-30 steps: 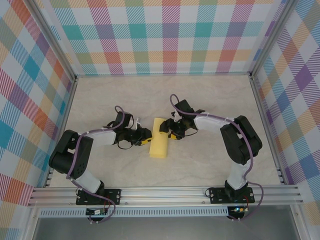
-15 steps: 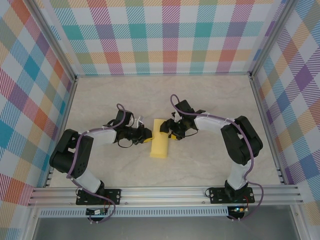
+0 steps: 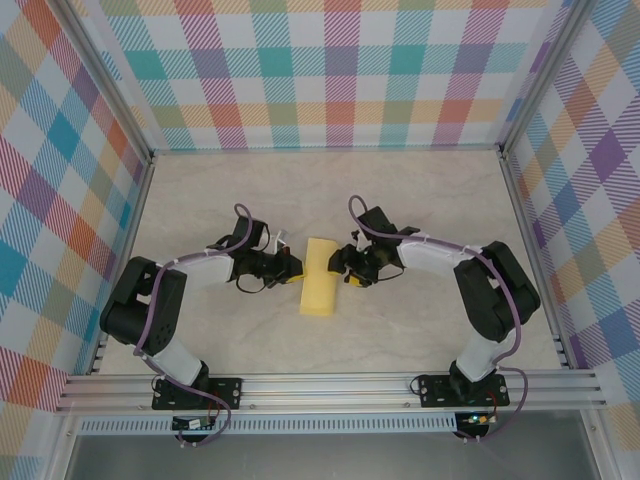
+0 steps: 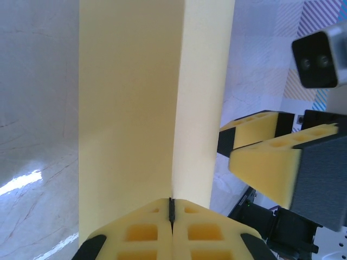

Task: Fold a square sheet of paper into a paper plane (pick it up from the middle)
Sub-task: Fold a square sheet of paper at the center of the table.

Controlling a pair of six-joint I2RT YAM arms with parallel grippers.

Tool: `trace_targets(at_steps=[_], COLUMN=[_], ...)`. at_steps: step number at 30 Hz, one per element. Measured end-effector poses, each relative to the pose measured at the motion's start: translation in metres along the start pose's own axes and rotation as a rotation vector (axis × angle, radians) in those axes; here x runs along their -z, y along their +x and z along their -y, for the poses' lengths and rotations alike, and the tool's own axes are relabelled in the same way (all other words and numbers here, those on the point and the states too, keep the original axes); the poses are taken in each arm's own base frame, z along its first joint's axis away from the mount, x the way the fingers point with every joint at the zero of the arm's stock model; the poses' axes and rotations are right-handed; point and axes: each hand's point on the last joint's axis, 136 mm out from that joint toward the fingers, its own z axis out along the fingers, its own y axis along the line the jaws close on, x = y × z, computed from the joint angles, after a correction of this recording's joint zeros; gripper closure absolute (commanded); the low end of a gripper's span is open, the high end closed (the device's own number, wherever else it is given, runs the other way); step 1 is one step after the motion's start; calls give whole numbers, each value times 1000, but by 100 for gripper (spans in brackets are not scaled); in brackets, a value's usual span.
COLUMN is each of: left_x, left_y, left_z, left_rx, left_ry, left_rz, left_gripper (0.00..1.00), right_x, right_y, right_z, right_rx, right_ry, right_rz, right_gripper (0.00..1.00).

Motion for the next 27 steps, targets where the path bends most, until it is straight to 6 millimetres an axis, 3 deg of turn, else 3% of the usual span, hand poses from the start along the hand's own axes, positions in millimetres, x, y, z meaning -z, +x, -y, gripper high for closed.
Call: trace_targets(at_steps=[9, 15, 20, 23, 27], left_x=[-6, -6, -6, 1, 24], left_y=[2, 2, 2, 2, -3], left_z=[-9, -10, -13, -16, -12], left_rx=[11, 12, 26, 36, 12], left_ry=[-15, -16, -33, -78, -160], left_rz=[-19, -20, -16, 10, 99], left_gripper=[96, 95, 83, 77, 74], right_x=[-5, -13, -23, -21, -19], right_y=[1, -2, -2, -3, -7], right_z=[-1, -11, 3, 10, 12], right_rx=[-18, -4, -25, -39, -47], right_ry=[-11, -14, 47, 89, 127], right_rz=[-13, -20, -27, -20, -6], right_gripper=[40, 44, 47, 46, 45])
